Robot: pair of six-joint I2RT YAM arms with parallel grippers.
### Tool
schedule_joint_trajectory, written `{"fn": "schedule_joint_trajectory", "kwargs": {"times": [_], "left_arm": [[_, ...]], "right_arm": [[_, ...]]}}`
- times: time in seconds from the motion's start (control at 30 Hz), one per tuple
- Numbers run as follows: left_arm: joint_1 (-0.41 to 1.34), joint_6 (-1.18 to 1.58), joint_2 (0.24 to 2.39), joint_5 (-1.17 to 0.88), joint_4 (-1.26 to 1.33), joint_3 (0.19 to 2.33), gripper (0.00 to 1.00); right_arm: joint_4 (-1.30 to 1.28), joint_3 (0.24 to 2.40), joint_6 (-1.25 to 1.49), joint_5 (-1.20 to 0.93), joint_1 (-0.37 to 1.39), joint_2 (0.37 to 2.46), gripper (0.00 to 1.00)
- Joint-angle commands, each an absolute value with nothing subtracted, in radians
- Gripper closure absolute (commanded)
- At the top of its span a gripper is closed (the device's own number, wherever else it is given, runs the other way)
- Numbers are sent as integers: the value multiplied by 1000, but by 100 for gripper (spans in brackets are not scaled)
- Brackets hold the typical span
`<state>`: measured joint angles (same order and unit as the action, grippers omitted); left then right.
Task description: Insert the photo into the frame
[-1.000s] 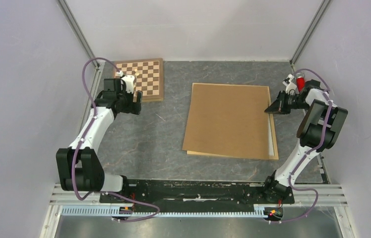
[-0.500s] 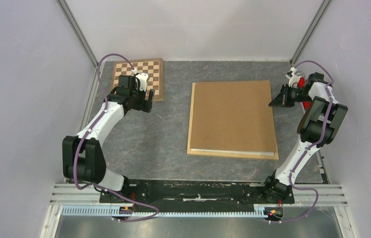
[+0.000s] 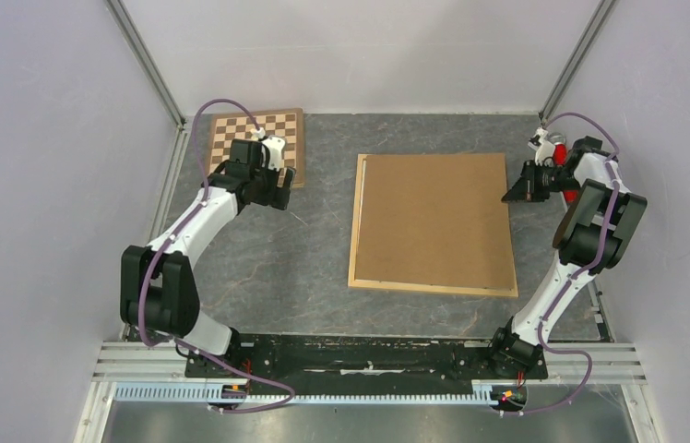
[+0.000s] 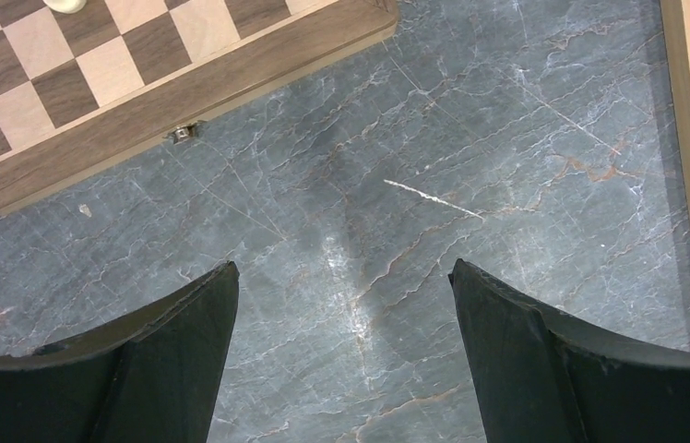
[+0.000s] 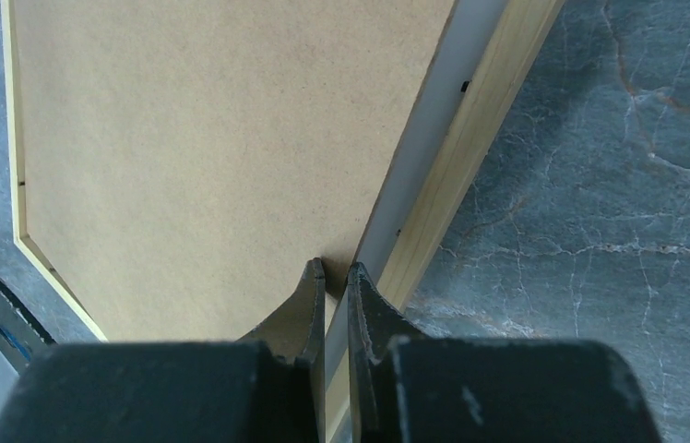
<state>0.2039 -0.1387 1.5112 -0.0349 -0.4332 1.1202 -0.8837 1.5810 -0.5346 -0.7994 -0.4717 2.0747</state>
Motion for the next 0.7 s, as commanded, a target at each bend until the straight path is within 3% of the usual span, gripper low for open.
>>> {"fn": "schedule_joint_trajectory", "kwargs": {"times": [0.0, 0.67], "left_arm": [[230, -108, 1529, -14, -393, 1169, 9], [306, -116, 1619, -3, -382, 1223, 9]], "right_arm": [[-857, 1611, -664, -768, -476, 2072, 100], [-854, 1649, -703, -762, -420, 2109, 100]]}}
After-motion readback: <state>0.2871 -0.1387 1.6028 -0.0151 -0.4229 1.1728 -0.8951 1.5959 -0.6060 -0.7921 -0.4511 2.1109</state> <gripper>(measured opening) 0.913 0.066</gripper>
